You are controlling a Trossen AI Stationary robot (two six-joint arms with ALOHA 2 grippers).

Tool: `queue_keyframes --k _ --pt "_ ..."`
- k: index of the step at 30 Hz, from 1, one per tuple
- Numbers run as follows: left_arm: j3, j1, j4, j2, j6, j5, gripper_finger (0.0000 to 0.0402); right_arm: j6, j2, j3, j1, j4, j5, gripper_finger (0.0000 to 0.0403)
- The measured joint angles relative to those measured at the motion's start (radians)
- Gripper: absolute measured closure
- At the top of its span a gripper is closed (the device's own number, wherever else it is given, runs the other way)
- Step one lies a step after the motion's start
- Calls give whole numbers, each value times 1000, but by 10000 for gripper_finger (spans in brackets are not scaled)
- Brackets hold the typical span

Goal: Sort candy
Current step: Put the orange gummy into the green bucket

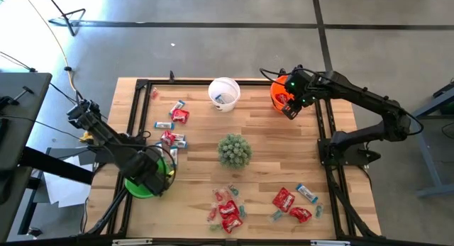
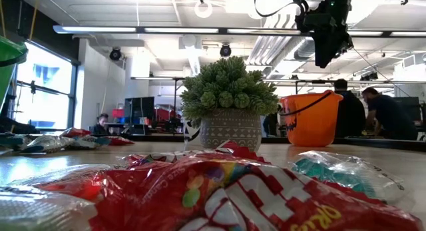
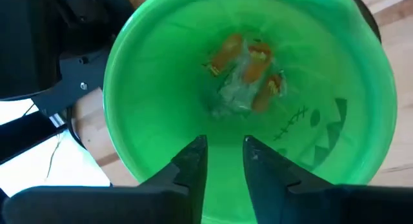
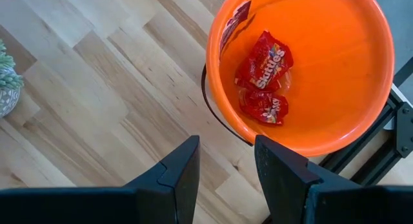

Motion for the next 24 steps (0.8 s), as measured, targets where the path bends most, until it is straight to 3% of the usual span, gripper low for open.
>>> queue_keyframes --k 3,7,14,24 --pt "0 19 0 0 -1 -44 295 -10 0 0 0 0 0 258" --pt "3 85 0 -6 11 -229 284 -21 0 0 0 5 0 258" --pt "32 308 0 -62 227 -490 282 -20 0 0 0 6 0 258" --pt "31 750 4 -85 657 -597 282 -17 0 0 0 15 0 258"
